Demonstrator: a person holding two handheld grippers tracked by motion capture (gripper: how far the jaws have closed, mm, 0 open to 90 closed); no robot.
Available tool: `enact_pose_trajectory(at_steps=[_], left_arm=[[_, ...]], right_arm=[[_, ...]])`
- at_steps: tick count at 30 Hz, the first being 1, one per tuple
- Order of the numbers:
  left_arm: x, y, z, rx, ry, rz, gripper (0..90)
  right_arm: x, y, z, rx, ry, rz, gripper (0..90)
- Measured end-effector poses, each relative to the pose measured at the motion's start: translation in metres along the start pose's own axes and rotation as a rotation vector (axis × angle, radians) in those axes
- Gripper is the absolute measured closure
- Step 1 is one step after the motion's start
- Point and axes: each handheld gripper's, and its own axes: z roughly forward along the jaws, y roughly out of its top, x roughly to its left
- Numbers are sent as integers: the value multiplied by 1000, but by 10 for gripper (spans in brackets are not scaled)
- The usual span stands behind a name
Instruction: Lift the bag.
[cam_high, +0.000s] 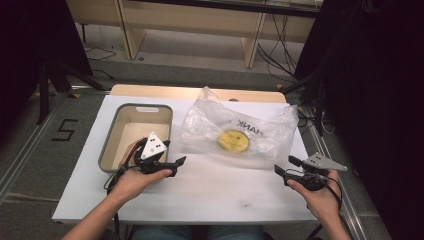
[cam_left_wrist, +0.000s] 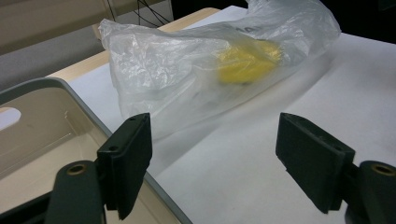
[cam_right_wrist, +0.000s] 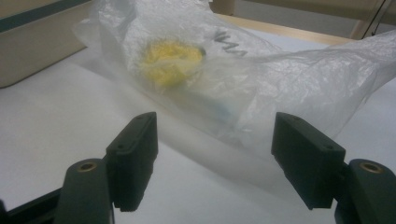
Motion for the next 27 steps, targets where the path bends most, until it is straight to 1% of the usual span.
enact_pose_trajectory(at_steps=[12, 17, 20, 23, 24, 27], left_arm=[[0, -10, -3, 8, -11, 6, 262], [0, -12, -4, 14, -8, 15, 259], [0, -15, -5, 17, -6, 14, 258], [0, -17, -6, 11, -3, 12, 258], [0, -18, -6, 15, -4, 18, 258], [0, -19, -7, 17, -1, 18, 256]], right_arm=[[-1, -9, -6, 12, 10, 12, 324], [0, -13, -5, 27, 19, 11, 324], [0, -15, -5, 31, 21, 18, 324], [1, -15, -4, 27, 25, 16, 324], [1, -15, -4, 29, 25, 14, 324], [2, -16, -4, 32, 29, 13, 324]])
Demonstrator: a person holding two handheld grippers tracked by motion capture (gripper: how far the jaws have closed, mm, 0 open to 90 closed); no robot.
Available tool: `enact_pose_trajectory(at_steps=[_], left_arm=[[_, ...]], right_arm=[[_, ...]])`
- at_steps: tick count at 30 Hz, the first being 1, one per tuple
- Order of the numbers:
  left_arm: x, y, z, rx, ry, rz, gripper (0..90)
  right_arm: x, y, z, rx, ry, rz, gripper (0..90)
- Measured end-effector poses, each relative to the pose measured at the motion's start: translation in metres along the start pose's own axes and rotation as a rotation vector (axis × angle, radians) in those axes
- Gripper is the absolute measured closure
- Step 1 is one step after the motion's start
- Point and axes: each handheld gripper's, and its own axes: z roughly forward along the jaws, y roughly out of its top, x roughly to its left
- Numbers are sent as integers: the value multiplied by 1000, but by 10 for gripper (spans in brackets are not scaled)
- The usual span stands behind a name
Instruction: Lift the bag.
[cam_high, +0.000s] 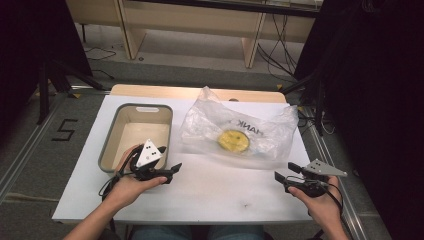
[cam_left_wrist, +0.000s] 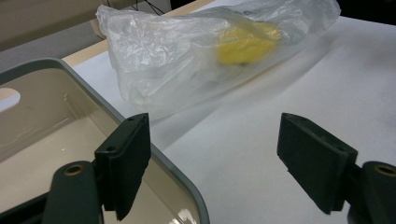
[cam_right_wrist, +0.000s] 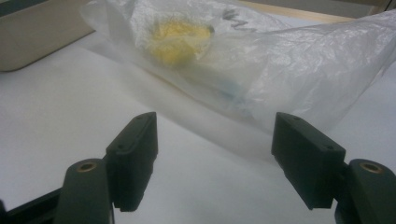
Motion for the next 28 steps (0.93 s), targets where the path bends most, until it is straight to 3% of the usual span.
enact_pose_trajectory(at_steps=[11, 28], left_arm=[[1, -6, -2, 12, 1, -4, 252], [-1, -7, 0, 9, 1, 4, 249]], right_arm=[[3, -7, 0, 23, 11, -5, 324], [3, -7, 0, 3, 11, -3, 324]])
